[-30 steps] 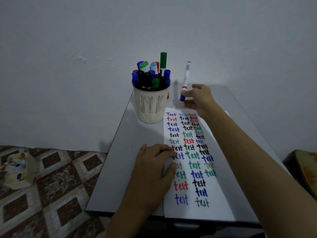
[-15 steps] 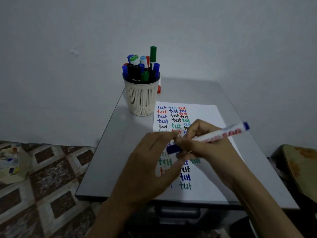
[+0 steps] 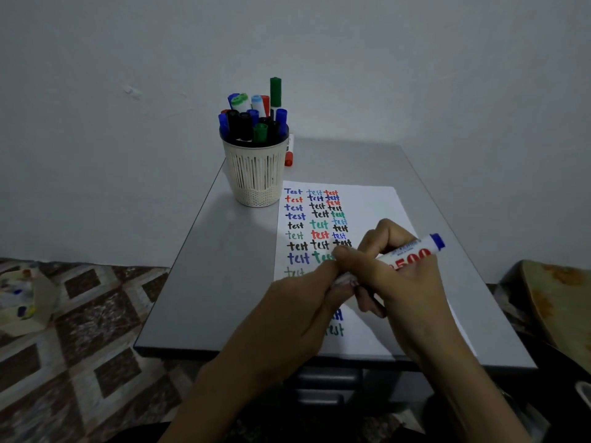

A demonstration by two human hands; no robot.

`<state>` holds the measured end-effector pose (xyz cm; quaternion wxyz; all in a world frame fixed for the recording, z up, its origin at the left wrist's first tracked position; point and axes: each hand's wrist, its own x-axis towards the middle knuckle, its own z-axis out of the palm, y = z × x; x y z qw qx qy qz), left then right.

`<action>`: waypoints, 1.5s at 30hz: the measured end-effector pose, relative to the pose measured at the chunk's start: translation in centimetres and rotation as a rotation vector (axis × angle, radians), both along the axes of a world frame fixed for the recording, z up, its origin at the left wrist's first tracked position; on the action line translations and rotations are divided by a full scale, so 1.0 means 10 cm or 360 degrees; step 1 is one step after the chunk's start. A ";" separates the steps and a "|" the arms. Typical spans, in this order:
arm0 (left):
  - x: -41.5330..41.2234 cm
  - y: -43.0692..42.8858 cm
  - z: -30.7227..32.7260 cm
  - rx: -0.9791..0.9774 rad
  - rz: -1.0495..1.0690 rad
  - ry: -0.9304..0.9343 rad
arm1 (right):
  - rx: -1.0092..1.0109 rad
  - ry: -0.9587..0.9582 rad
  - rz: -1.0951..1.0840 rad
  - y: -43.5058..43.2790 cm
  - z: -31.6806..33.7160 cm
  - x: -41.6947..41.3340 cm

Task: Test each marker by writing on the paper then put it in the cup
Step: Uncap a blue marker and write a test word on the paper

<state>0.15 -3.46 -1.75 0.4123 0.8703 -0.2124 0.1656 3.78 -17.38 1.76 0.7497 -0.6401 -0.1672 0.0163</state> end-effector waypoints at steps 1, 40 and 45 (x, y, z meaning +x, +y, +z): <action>0.00 -0.01 0.00 0.0009 -0.0005 -0.0012 | 0.0016 0.0016 0.0042 -0.02 -0.01 0.03; 0.21 0.56 -0.28 0.0384 0.0166 0.0097 | 0.0043 0.0206 0.0016 -0.18 -0.27 0.28; 0.23 0.58 -0.29 0.0349 0.0119 0.0111 | -0.0205 0.0127 -0.0231 -0.18 -0.33 0.29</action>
